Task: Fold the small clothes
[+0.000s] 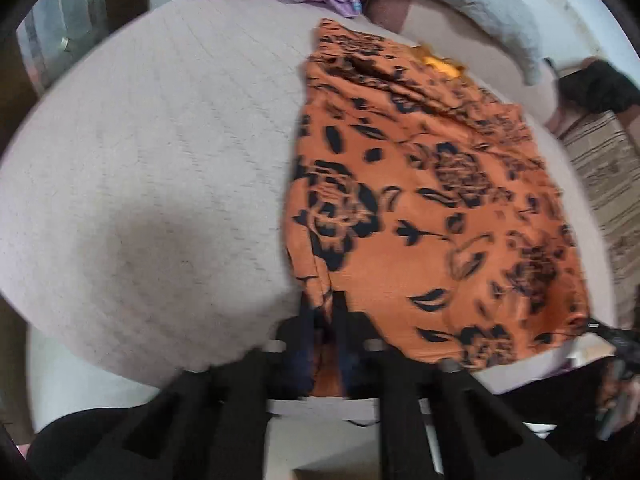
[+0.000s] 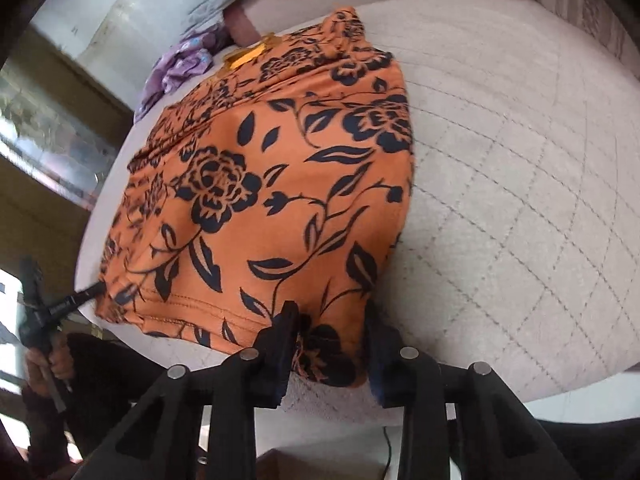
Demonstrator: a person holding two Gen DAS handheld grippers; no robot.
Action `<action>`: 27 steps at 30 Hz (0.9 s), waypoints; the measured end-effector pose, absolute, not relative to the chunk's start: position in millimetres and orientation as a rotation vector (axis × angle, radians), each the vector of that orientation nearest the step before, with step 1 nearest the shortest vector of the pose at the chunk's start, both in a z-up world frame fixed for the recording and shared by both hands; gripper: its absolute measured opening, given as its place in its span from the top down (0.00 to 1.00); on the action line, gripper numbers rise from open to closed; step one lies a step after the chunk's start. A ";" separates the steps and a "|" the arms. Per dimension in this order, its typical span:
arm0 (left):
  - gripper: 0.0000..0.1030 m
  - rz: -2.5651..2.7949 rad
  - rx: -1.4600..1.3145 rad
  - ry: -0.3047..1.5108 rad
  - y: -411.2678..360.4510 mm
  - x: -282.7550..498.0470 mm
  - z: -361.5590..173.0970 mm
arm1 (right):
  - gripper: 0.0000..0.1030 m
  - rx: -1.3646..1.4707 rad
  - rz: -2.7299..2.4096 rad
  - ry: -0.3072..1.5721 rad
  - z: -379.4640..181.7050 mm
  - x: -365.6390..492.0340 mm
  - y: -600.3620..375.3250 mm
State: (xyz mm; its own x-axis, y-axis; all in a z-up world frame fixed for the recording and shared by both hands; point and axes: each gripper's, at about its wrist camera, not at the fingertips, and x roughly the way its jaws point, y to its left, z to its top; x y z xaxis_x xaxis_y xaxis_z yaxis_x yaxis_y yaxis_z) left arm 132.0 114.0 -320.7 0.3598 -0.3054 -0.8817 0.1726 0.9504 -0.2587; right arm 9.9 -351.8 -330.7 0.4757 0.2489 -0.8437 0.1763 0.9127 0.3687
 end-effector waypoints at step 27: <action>0.94 -0.337 -0.245 1.009 72.6 419.5 -217.7 | 0.88 0.730 0.065 0.665 -215.8 262.4 -471.0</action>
